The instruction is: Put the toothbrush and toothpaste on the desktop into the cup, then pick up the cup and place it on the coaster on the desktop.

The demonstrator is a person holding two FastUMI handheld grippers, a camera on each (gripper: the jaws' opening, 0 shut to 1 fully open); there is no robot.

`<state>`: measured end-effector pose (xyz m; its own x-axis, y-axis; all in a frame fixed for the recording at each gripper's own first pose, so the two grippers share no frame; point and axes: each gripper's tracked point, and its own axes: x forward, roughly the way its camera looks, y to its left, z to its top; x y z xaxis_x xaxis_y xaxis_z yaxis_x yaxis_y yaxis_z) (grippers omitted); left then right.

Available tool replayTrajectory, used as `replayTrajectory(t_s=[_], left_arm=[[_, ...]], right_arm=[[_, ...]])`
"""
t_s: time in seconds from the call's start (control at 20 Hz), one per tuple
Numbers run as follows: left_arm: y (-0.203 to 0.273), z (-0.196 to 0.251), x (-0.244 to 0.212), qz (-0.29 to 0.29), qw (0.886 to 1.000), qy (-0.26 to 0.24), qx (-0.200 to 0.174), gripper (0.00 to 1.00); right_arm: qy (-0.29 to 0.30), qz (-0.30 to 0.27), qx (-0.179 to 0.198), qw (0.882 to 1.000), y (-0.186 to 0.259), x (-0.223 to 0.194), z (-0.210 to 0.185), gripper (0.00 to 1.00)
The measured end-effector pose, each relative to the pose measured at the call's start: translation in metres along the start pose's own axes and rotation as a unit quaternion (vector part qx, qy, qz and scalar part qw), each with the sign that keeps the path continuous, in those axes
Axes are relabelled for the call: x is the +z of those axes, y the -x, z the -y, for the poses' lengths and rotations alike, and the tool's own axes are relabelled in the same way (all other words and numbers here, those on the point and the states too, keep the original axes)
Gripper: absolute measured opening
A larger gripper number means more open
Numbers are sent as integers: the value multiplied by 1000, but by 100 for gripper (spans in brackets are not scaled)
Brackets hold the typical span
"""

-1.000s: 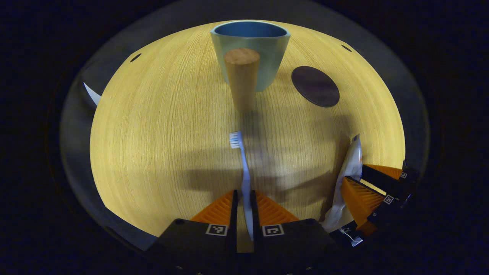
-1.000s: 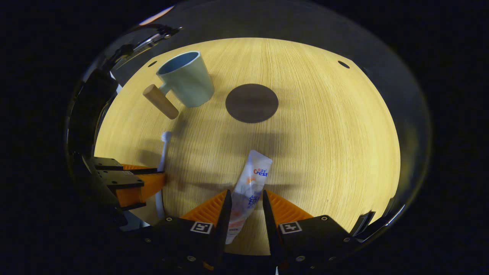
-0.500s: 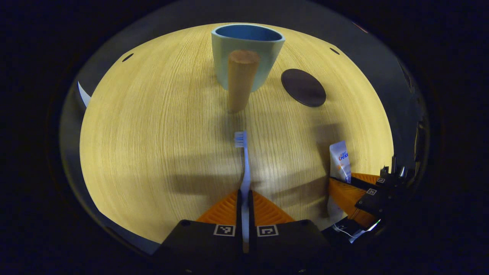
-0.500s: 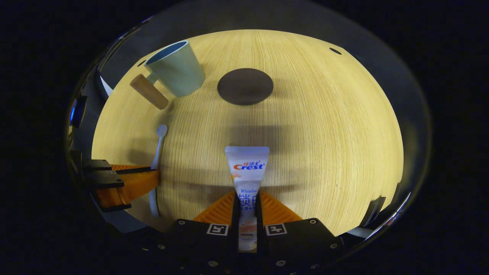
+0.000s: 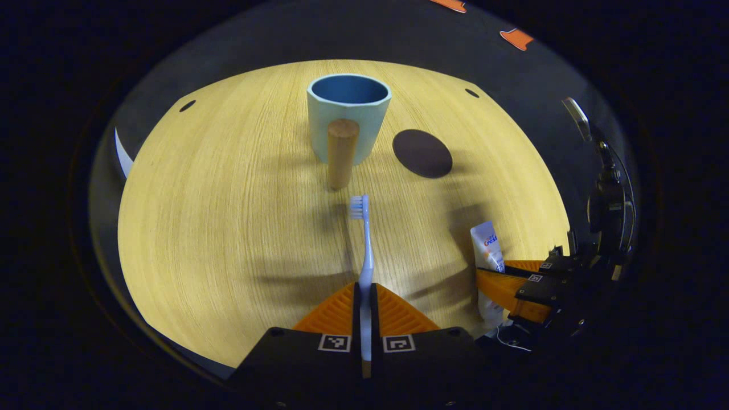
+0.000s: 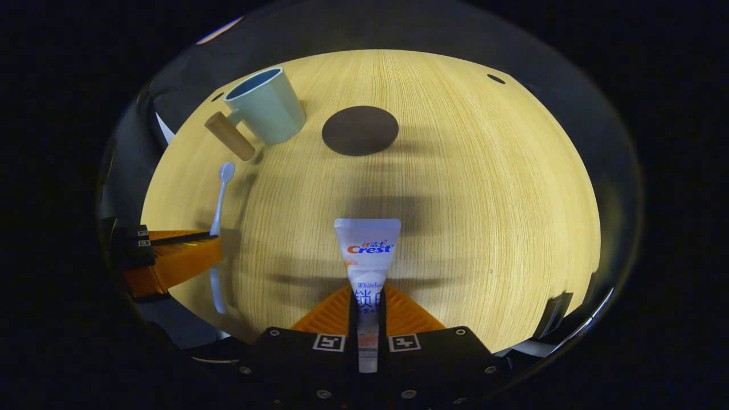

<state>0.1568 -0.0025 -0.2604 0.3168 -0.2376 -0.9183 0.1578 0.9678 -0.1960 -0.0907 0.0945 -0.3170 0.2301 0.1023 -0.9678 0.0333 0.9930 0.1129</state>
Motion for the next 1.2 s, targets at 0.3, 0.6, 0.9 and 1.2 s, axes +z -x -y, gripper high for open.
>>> replayTrajectory(t_s=[0.3,0.6,0.9,1.2], left_arm=[[34,12,25,94,995,27,2,6],[56,10,77,212,976,39,33,6],[89,4,133,317,947,30,53,6],[108,-4,199,386,922,0,31,6]], right_arm=[[41,26,29,998,3,6,2,13],[82,45,60,994,3,7,2,13],[89,74,74,990,12,21,5,13],[37,85,52,994,18,26,9,13]])
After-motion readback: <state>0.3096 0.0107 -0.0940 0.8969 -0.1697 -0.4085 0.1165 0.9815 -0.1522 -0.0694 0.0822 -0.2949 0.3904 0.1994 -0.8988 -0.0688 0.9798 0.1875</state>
